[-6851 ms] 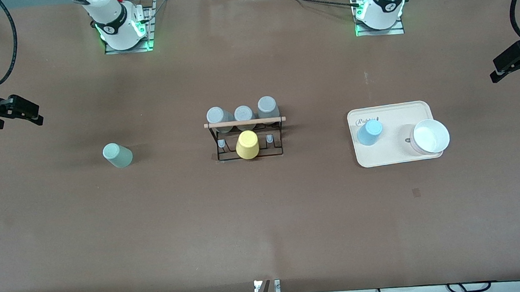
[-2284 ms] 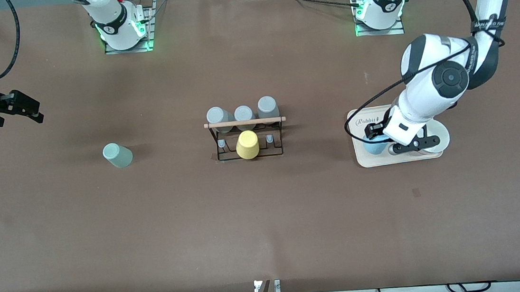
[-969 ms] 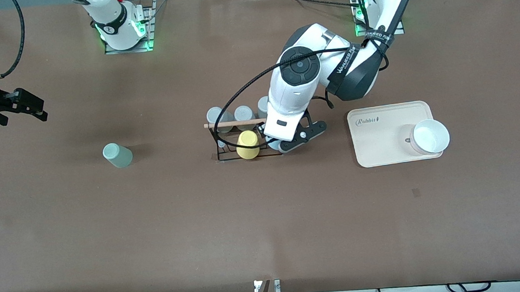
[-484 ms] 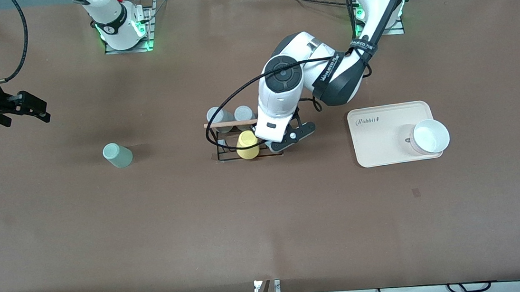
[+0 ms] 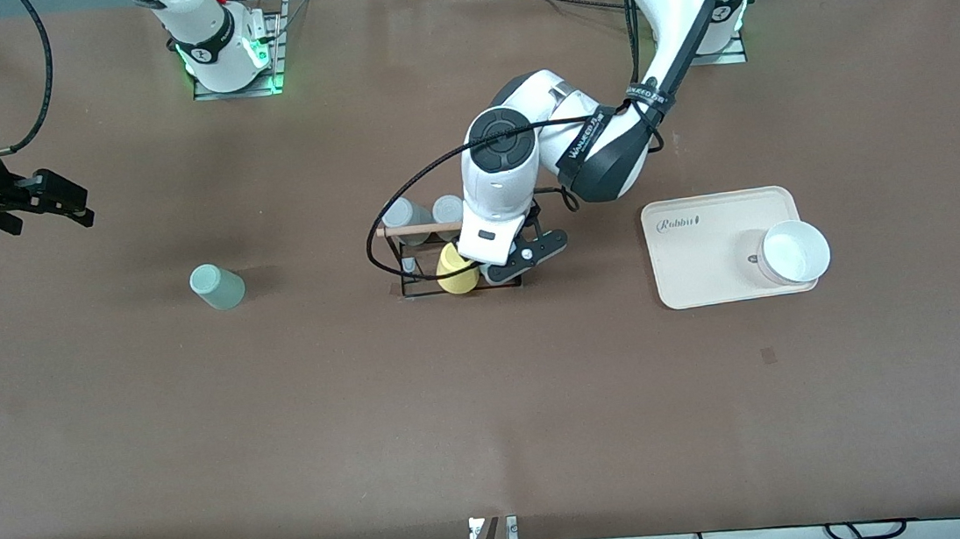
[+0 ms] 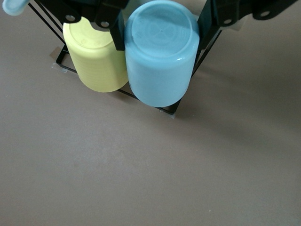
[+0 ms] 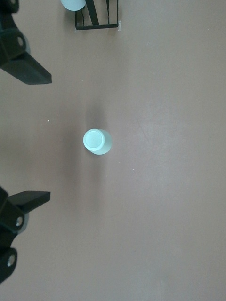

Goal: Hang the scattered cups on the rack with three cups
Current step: 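Set the blue cup beside the yellow cup, open the left gripper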

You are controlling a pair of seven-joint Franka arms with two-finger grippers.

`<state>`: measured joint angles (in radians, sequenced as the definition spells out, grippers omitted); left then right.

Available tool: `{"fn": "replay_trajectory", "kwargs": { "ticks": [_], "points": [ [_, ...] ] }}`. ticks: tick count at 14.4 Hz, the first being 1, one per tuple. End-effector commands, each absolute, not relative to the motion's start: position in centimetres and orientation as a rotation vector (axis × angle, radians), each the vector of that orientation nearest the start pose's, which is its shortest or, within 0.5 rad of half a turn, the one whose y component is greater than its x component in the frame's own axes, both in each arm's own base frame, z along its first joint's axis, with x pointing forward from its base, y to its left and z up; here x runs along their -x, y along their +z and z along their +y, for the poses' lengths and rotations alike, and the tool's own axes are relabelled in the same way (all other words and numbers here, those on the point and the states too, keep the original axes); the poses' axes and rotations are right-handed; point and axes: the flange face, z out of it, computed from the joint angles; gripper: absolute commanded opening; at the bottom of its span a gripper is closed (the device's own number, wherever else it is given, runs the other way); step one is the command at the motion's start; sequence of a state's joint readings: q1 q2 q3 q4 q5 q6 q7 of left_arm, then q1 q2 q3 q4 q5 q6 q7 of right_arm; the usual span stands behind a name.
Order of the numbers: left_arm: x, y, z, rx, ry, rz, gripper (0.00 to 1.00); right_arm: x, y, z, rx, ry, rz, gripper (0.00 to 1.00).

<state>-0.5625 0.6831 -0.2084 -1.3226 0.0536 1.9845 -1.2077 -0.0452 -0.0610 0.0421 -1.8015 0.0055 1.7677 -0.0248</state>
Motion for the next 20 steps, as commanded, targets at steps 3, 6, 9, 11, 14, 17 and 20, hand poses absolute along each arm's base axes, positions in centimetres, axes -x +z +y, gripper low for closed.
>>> {"fn": "replay_trajectory", "kwargs": {
  "ticks": [3, 6, 9, 11, 14, 17, 20],
  "points": [
    [-54.7, 32.5, -48.6, 3.077, 0.094, -0.705, 0.35, -54.6, 56.8, 0.0, 3.14, -0.034, -0.032, 1.0],
    [-54.2, 31.0, -48.5, 3.084, 0.092, -0.7, 0.38, -54.6, 56.8, -0.1, 3.14, -0.034, -0.028, 1.0],
    [-54.2, 31.3, -48.4, 3.083, 0.094, -0.697, 0.56, -54.6, 56.8, -0.1, 3.14, -0.034, -0.028, 1.0],
    [-54.2, 31.6, -48.3, 3.084, 0.094, -0.695, 0.63, -54.6, 56.8, -0.1, 3.14, -0.034, -0.028, 1.0],
    [-54.4, 32.8, -47.9, 3.084, 0.09, -0.698, 0.73, -54.6, 56.8, -0.1, 3.14, -0.034, -0.028, 1.0],
    [-54.3, 34.4, -47.5, 3.071, 0.096, -0.696, 0.77, -54.6, 56.8, -0.1, 3.14, -0.034, -0.028, 1.0],
    [-54.3, 36.3, -47.3, 3.083, 0.072, -0.699, 0.81, -54.6, 56.8, -0.1, 3.14, -0.034, -0.028, 1.0]
  ]
}}
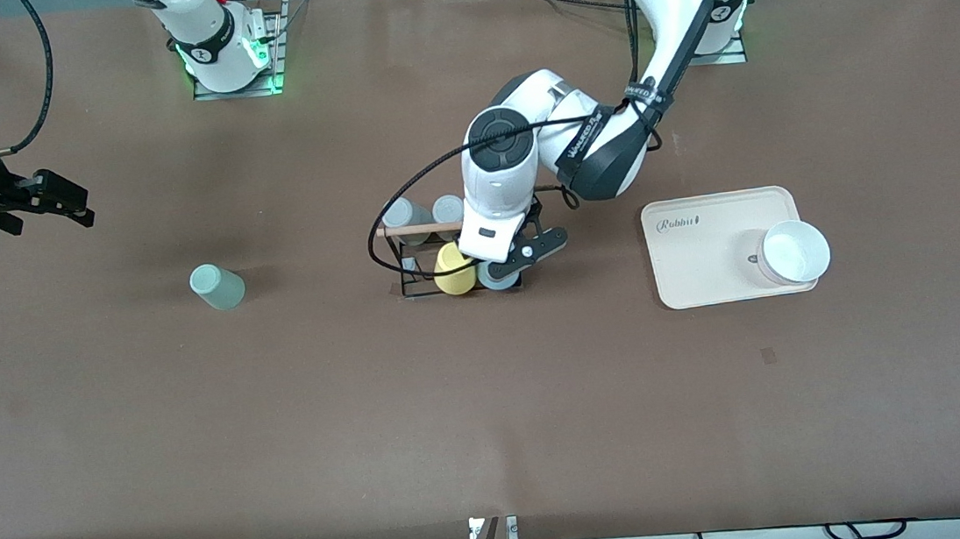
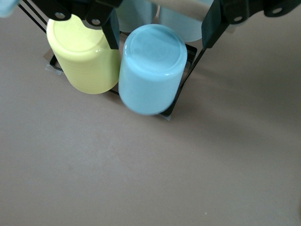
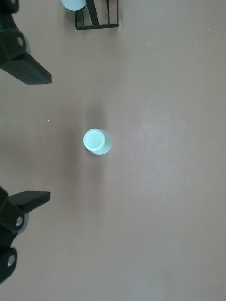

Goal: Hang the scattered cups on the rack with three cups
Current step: 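Set the blue cup beside the yellow cup, open the left gripper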

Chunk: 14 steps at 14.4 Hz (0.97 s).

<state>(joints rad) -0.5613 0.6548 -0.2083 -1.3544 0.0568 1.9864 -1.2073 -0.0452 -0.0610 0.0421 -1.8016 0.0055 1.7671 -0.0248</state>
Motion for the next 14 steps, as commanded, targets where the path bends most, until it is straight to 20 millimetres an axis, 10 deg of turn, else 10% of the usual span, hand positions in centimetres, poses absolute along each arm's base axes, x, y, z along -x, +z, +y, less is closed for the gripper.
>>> {"fn": "replay_trajectory", "kwargs": {
  "ticks": [1, 4, 9, 14],
  "points": [
    [-54.4, 36.8, -47.1, 3.078, 0.074, -0.7, 0.82, -54.6, 56.9, -0.1, 3.14, -0.036, -0.028, 1.0],
    [-55.5, 41.3, -44.1, 3.092, 0.048, -0.651, 0.95, -54.6, 56.9, 0.0, 3.138, -0.038, -0.027, 1.0],
    [-58.6, 49.8, -32.2, 3.087, 0.053, -0.53, 1.0, -55.7, 54.4, -0.2, 3.131, 0.023, -0.035, 1.0],
    [-60.6, 52.4, -21.5, 3.093, 0.038, -0.452, 1.0, -57.4, 50.9, 0.6, 3.159, 0.126, -0.067, 1.0]
  ]
}}
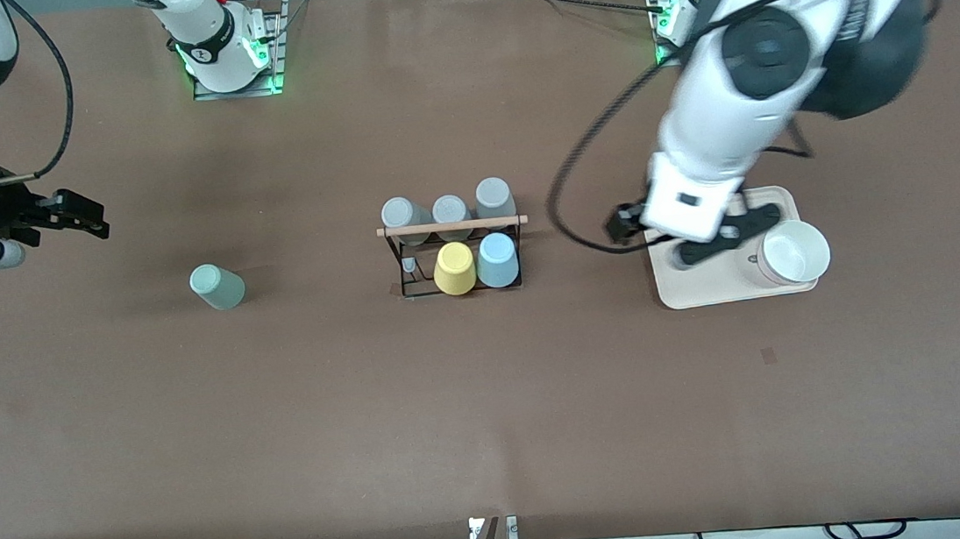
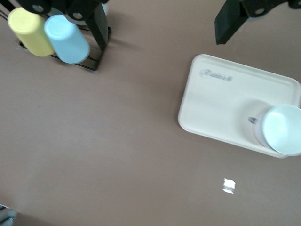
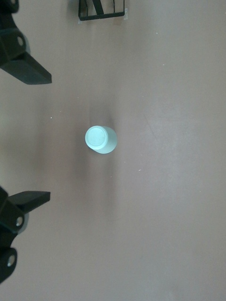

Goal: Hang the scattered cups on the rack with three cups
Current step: 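Raise the left gripper away while the right gripper grasps the teal cup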

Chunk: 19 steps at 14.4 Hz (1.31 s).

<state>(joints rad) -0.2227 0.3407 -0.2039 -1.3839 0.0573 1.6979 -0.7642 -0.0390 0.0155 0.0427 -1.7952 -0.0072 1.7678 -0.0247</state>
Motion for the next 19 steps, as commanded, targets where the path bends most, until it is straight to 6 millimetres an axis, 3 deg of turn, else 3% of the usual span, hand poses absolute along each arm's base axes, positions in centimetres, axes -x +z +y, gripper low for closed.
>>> {"fn": "replay_trajectory", "kwargs": {
  "ticks": [1, 2, 6, 11, 15, 17, 19],
  "points": [
    [-61.4, 52.8, -18.7, 3.101, 0.034, -0.436, 1.0, -57.8, 49.9, 0.7, 3.163, 0.143, -0.074, 1.0],
    [-61.4, 53.6, -16.4, 3.121, 0.041, -0.384, 1.0, -58.4, 47.8, 0.8, 3.16, 0.203, -0.081, 1.0],
    [-60.5, 56.5, -8.5, 3.153, 0.109, -0.209, 1.0, -59.5, 42.3, 2.5, 3.148, 0.338, -0.118, 1.0],
    [-58.4, 59.5, -1.8, 3.153, 0.05, -0.071, 1.0, -59.2, 34.8, 2.5, 3.152, 0.37, -0.117, 1.0],
    [-57.0, 61.1, 0.4, 3.153, 0.026, -0.01, 1.0, -58.6, 29.3, 3.4, 3.157, 0.366, -0.068, 1.0],
    [-56.2, 62.2, 0.8, 3.154, 0.0, -0.017, 1.0, -58.4, 27.8, 3.4, 3.156, 0.364, -0.067, 1.0],
    [-55.0, 62.2, 0.9, 3.156, -0.001, 0.024, 1.0, -57.6, 26.4, 3.2, 3.156, 0.34, -0.061, 1.0]
  ]
}}
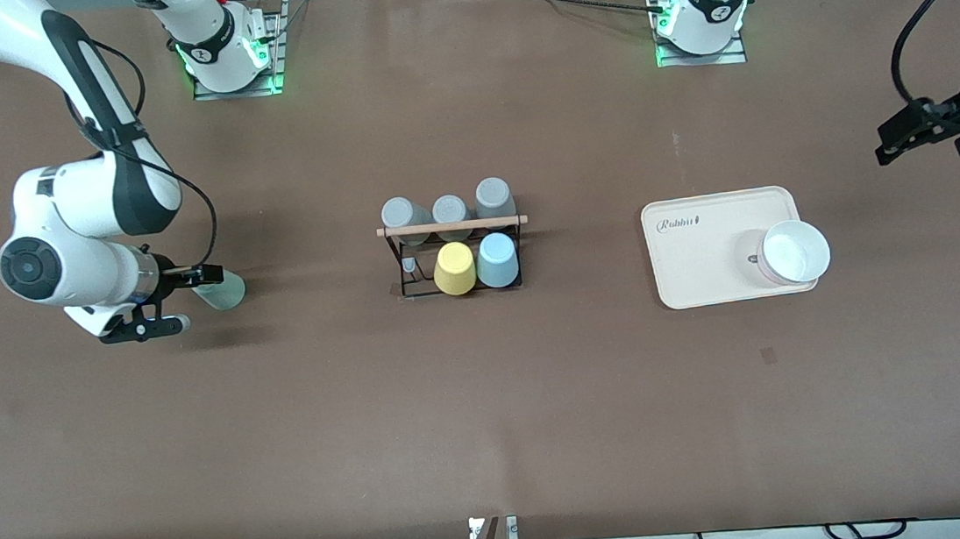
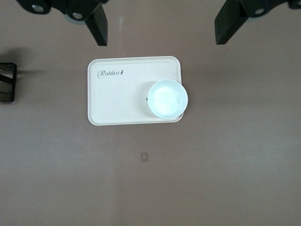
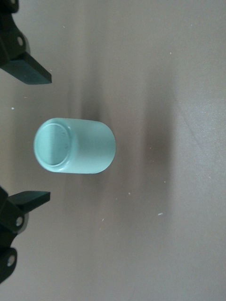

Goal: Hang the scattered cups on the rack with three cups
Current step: 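Raise the left gripper away while the right gripper grasps the teal cup, then carry the teal cup with the right gripper to the wire rack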

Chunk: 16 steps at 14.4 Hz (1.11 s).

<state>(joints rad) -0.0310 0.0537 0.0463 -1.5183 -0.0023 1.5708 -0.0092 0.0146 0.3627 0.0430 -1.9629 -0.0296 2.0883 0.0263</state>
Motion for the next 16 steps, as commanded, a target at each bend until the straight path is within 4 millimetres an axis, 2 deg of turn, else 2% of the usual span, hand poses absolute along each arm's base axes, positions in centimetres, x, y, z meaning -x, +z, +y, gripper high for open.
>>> {"fn": "replay_trajectory", "kwargs": {
  "ticks": [1, 5, 13, 16],
  "points": [
    [-54.9, 62.1, 1.4, 3.155, 0.004, 0.034, 1.0, -57.2, 25.7, 3.1, 3.156, 0.318, -0.058, 1.0],
    [-55.4, 62.0, 1.9, 3.154, -0.001, 0.024, 1.0, -56.0, 23.5, 2.2, 3.156, 0.236, -0.03, 1.0],
    [-55.9, 62.7, 2.4, 3.151, -0.025, -0.012, 1.0, -55.7, 22.1, 2.2, 3.149, 0.226, -0.006, 1.0],
    [-57.0, 63.4, 2.5, 3.141, -0.053, -0.014, 1.0, -55.7, 21.8, 2.2, 3.148, 0.223, -0.006, 1.0]
  ]
}}
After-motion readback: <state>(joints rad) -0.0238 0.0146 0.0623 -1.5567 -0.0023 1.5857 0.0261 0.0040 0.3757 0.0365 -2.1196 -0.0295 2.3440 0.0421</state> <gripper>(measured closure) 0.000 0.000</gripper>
